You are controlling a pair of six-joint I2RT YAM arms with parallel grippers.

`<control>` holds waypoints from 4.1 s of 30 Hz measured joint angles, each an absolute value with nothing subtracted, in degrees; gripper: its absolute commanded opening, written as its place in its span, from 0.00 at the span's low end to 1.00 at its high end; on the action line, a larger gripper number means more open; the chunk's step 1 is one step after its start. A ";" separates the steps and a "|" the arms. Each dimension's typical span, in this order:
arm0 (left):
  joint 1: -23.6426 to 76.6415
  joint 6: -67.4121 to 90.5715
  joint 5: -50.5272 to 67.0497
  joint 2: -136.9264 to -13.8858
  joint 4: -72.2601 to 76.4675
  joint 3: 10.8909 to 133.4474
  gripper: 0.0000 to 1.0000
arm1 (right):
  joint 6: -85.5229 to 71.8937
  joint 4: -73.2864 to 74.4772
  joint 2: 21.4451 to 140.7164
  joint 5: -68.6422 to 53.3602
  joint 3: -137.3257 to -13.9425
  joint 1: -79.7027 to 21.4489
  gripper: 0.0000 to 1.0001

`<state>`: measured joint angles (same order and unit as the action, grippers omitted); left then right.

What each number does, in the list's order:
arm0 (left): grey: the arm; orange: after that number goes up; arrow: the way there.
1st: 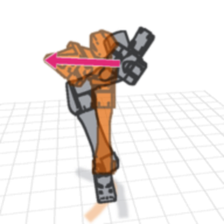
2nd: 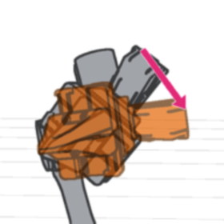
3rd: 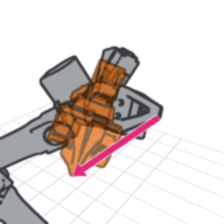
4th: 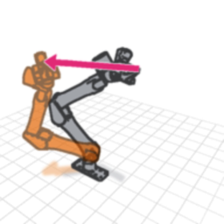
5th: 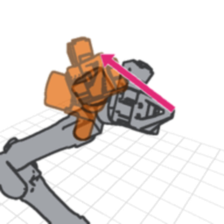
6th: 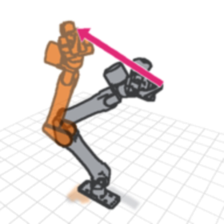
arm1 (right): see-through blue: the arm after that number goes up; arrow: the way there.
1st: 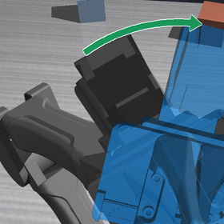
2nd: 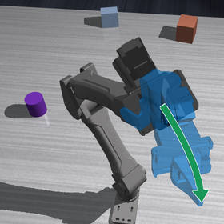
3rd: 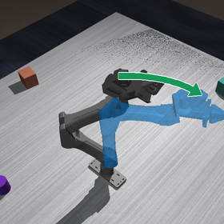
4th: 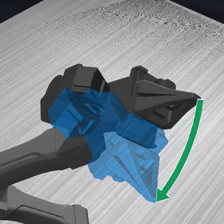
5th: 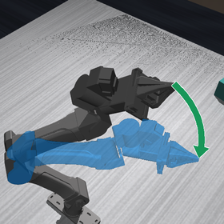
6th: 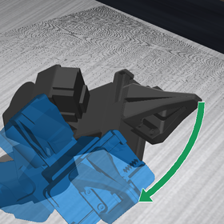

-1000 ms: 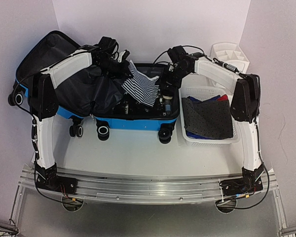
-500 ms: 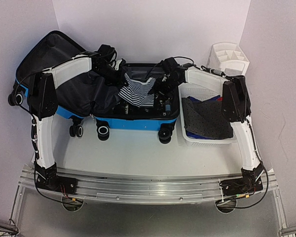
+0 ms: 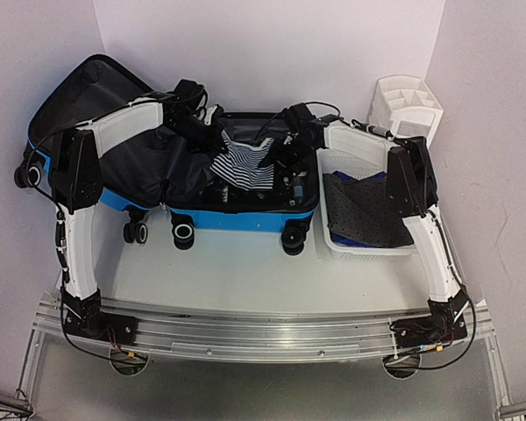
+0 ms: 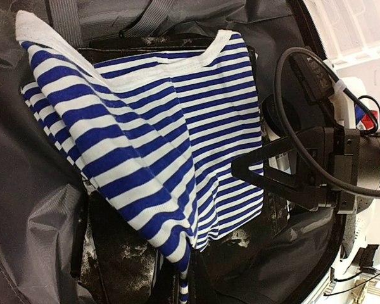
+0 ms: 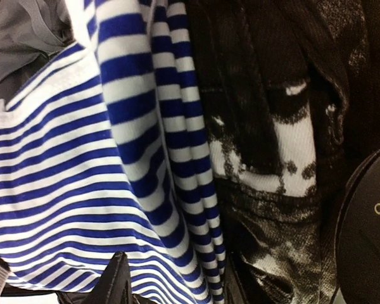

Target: Open, take out, and arrange the luggage

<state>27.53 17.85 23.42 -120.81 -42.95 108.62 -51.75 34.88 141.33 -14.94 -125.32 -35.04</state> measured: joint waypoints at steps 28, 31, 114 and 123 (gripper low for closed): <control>27.48 17.85 23.51 -120.81 -43.03 108.76 0.00 | -57.49 18.51 144.29 -20.77 -121.59 -34.29 0.00; 27.42 17.87 23.85 -120.81 -43.49 109.52 0.00 | -56.71 18.56 142.42 -20.29 -120.99 -34.16 0.00; 62.45 10.69 13.02 -138.06 -37.55 136.80 0.26 | -18.20 70.37 90.35 -2.34 -89.07 -3.98 0.19; 62.67 6.58 12.34 -138.69 -28.21 134.34 0.16 | -24.39 56.91 91.85 -9.29 -82.45 -5.83 0.01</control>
<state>62.67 6.58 12.34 -138.69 -28.21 134.34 -24.39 56.91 91.85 -9.29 -82.45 -5.83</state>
